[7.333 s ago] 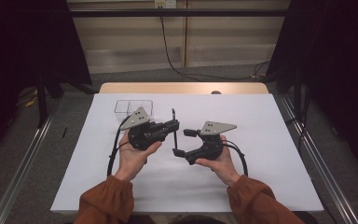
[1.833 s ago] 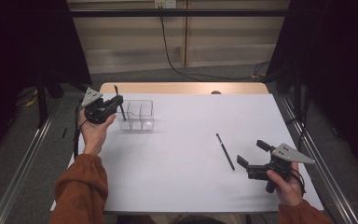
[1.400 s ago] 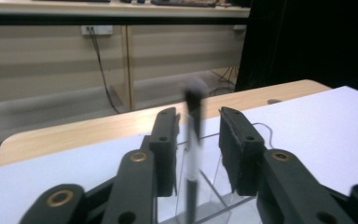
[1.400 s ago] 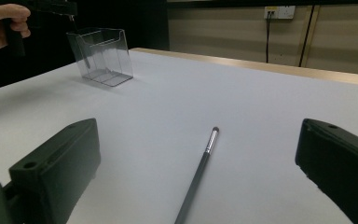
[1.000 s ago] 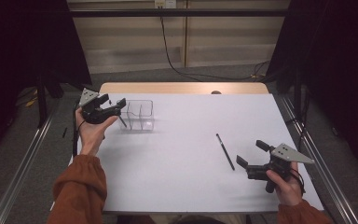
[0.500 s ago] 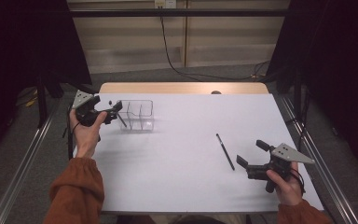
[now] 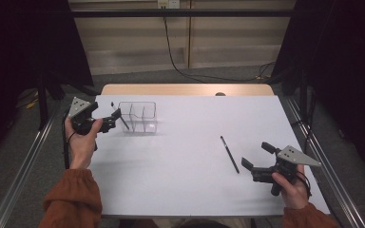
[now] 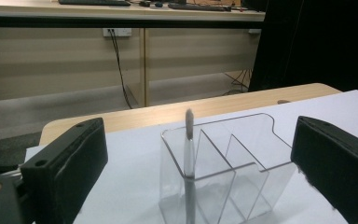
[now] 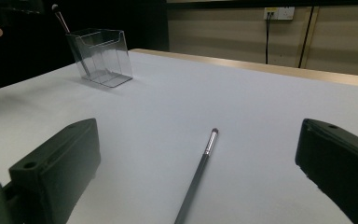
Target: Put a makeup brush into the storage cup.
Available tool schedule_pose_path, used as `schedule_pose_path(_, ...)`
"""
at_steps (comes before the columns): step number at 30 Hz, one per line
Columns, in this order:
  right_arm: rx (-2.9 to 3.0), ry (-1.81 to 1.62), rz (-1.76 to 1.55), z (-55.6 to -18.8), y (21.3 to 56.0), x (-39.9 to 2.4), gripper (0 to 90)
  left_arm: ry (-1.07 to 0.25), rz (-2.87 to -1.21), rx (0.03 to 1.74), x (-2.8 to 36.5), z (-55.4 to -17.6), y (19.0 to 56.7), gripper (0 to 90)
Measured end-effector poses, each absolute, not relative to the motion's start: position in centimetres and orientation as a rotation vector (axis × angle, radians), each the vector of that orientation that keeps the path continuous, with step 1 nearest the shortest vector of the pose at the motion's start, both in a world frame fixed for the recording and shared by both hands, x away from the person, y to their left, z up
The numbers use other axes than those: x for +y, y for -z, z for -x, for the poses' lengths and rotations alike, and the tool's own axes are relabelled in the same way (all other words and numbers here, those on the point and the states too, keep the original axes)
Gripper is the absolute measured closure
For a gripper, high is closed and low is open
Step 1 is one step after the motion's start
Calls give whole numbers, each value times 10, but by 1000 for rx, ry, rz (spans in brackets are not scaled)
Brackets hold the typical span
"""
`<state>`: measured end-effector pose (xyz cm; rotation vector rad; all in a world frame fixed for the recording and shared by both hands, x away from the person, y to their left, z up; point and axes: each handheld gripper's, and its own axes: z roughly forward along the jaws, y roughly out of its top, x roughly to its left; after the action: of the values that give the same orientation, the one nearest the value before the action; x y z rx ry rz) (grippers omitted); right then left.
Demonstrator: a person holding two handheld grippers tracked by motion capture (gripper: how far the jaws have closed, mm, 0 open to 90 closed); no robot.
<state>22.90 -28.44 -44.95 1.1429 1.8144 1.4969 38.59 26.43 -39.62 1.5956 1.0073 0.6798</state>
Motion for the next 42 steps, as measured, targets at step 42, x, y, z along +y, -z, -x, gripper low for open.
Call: schedule_pose_path(42, 1835, -1464, -1117, -226, 447, -285, 0, -613, -1634, 874, 263, -282, 414, 50)
